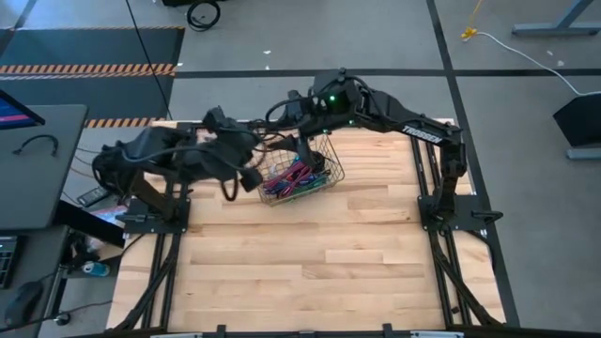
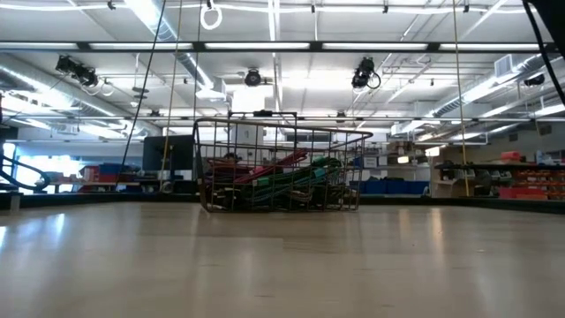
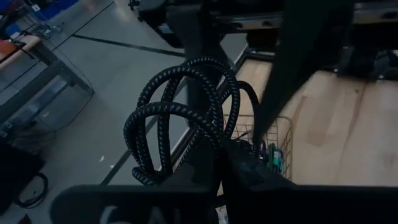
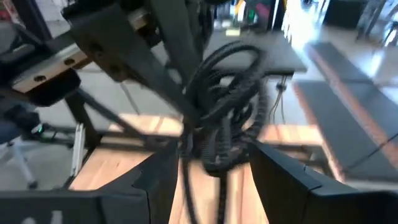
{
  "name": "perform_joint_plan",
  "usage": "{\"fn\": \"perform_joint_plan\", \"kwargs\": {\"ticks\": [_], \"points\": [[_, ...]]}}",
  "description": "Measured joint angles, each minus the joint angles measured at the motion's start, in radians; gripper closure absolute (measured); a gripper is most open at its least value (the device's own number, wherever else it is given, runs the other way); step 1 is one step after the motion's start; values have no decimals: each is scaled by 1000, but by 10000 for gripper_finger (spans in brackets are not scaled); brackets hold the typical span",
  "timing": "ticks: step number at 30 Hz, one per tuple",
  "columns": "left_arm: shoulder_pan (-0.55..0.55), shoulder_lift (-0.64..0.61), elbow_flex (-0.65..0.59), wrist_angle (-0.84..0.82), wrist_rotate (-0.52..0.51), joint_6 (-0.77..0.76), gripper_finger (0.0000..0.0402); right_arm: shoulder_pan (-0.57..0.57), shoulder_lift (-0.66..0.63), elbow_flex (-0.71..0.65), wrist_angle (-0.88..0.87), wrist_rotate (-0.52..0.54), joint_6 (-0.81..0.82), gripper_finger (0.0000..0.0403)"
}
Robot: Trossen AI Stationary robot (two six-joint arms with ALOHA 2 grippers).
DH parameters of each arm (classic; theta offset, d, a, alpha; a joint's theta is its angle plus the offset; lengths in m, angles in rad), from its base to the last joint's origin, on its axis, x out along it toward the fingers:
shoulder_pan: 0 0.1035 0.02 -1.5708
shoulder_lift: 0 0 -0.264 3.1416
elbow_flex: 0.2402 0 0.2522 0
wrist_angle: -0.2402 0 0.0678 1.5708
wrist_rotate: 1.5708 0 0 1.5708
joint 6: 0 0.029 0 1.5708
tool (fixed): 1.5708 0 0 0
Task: Pick and place USB-C Cables
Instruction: Put the black charger cable into the wire basket
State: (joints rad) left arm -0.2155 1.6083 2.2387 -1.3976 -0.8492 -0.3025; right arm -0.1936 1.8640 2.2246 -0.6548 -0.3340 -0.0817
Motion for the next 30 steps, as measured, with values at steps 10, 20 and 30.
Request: {"fn": "perform_joint_plan", "kwargs": {"ticks": [10,20,30], "points": [[46,83,0,36,67,6,387,-5,-1,0,-352,144,-21,223],[85,112,0,150,129,87,369,-9,-1,0,-355,154,-71,368],[84,103,0,151,134,137,315,-40,-18,0,-377,202,-107,390]]}}
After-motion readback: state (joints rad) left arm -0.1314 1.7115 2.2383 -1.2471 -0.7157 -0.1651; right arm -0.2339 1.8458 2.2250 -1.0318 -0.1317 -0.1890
